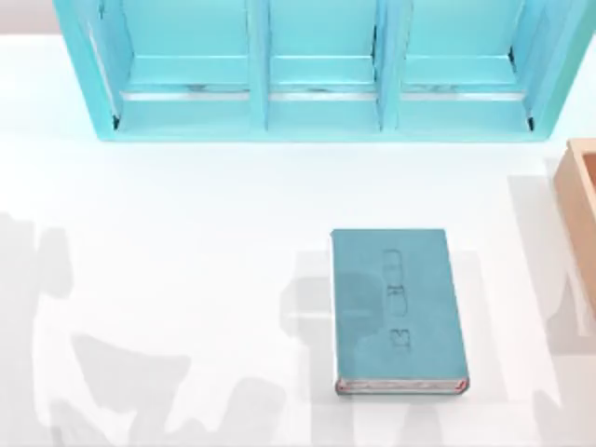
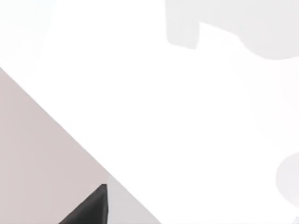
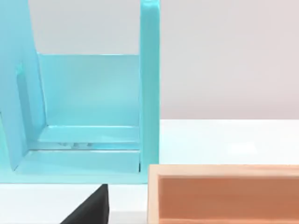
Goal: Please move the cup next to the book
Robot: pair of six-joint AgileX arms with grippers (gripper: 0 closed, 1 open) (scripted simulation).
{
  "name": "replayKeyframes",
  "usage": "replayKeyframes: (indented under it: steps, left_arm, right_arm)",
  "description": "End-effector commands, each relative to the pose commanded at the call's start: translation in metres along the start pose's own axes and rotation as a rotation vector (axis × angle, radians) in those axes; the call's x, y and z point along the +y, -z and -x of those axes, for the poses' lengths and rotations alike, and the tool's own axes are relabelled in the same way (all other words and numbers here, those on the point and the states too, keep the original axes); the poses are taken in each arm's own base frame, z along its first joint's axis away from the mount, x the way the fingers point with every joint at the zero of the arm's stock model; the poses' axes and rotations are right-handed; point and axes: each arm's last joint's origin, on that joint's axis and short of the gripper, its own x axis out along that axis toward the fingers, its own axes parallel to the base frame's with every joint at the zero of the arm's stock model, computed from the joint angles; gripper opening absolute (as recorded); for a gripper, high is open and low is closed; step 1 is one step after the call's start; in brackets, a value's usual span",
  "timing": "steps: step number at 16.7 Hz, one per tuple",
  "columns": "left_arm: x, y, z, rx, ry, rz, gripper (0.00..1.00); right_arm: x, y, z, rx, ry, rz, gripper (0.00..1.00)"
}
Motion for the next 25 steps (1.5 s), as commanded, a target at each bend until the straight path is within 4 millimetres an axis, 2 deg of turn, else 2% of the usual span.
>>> replayKeyframes:
  steps: [4,10,14,20,22,25]
  left_arm:
    - [0.022,0.025,-0.024,0.043,0.307,-0.244,1.00]
    - [0.039,0.068,-0.041,-0.024,0.590,-0.386,1.00]
    - [0.043,0.084,-0.042,-0.059,0.644,-0.418,1.00]
    - [0.042,0.083,-0.042,-0.060,0.645,-0.422,1.00]
    - [0.037,0.085,-0.051,-0.062,0.649,-0.420,1.00]
    - [0.022,0.088,-0.076,-0.060,0.645,-0.419,1.00]
  right_arm:
    - [0.000,0.000,0.000,0.000,0.000,0.000,1.00]
    - [0.000,0.000,0.000,0.000,0.000,0.000,1.00]
    - [0.000,0.000,0.000,0.000,0.000,0.000,1.00]
    - [0.000,0.000,0.000,0.000,0.000,0.000,1.00]
    - [0.000,0.000,0.000,0.000,0.000,0.000,1.00]
    - [0.000,0.000,0.000,0.000,0.000,0.000,1.00]
